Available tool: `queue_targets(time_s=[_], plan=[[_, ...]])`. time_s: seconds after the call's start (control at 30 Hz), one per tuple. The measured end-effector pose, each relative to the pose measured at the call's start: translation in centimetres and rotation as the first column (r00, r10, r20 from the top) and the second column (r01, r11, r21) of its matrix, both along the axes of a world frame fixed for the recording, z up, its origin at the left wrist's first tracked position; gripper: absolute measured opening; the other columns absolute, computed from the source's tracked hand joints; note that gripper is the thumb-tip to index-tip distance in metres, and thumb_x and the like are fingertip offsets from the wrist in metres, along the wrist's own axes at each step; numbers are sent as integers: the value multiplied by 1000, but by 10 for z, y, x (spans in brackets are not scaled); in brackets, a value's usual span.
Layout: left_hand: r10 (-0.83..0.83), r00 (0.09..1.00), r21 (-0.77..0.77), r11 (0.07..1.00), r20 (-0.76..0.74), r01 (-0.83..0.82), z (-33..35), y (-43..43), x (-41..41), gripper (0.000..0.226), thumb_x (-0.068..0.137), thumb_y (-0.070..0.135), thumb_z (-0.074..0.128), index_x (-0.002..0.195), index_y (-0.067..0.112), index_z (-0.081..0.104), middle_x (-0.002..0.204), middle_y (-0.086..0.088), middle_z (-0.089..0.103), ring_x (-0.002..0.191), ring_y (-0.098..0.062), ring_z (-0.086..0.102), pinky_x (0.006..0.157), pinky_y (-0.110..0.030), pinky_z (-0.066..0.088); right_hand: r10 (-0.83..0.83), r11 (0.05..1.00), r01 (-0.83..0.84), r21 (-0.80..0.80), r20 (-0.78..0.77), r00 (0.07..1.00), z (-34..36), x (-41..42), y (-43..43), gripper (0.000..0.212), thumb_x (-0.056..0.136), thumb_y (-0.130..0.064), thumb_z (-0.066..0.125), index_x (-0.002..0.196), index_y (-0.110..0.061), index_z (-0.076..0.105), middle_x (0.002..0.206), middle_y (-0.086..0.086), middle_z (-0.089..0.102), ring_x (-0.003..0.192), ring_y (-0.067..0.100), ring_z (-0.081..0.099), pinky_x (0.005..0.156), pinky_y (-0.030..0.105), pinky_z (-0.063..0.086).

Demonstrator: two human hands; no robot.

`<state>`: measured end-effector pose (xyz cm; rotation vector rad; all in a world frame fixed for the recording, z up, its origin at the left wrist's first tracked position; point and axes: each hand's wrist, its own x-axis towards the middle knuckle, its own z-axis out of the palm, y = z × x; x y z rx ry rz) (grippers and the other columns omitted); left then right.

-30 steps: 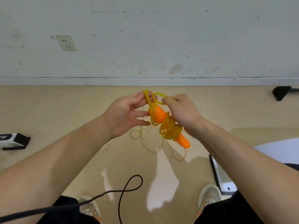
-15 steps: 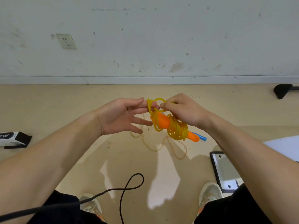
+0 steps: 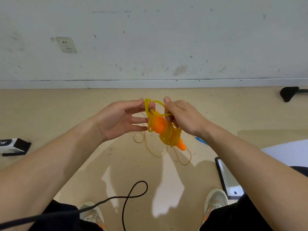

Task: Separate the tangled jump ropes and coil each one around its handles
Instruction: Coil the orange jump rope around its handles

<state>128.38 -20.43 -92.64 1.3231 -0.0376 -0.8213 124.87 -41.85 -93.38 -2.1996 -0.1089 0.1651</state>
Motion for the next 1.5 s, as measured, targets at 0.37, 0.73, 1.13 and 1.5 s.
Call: queue_targets(time_s=[0.37, 0.73, 1.13, 1.5], plan=[[-171, 978, 141, 978, 120, 154, 1, 1, 1, 35, 86, 31, 64, 112, 10, 76, 126, -14, 67, 115, -32, 62, 108, -51, 45, 240, 923, -192, 333, -108, 965, 8, 8, -4, 41, 87, -20, 59, 127, -27, 66, 124, -10, 67, 116, 11, 62, 98, 36, 53], [-215, 967, 68, 976, 134, 207, -4, -3, -3, 29, 87, 24, 63, 102, 4, 76, 108, -14, 70, 103, -24, 64, 83, -34, 54, 315, 894, -248, 372, -129, 940, 4, 9, -9, 20, 80, -25, 73, 94, -14, 63, 85, 12, 60, 81, 22, 54, 79, 42, 45], [-70, 994, 29, 997, 85, 68, -12, -12, -5, 28, 82, 15, 66, 105, 3, 75, 108, -11, 72, 100, -23, 67, 94, -40, 55, 106, 984, -118, 131, 96, 990, 4, 9, -3, 17, 85, -15, 77, 83, -16, 59, 75, -4, 59, 64, 17, 57, 56, 32, 53], [85, 977, 66, 993, 197, -99, -12, -18, -4, 24, 77, -1, 73, 67, 21, 70, 83, -5, 67, 80, -16, 64, 78, -28, 51, 141, 985, -130, 110, -100, 985, 4, 9, -7, 13, 85, -6, 70, 93, -12, 62, 87, -1, 63, 66, 10, 63, 62, 31, 59]])
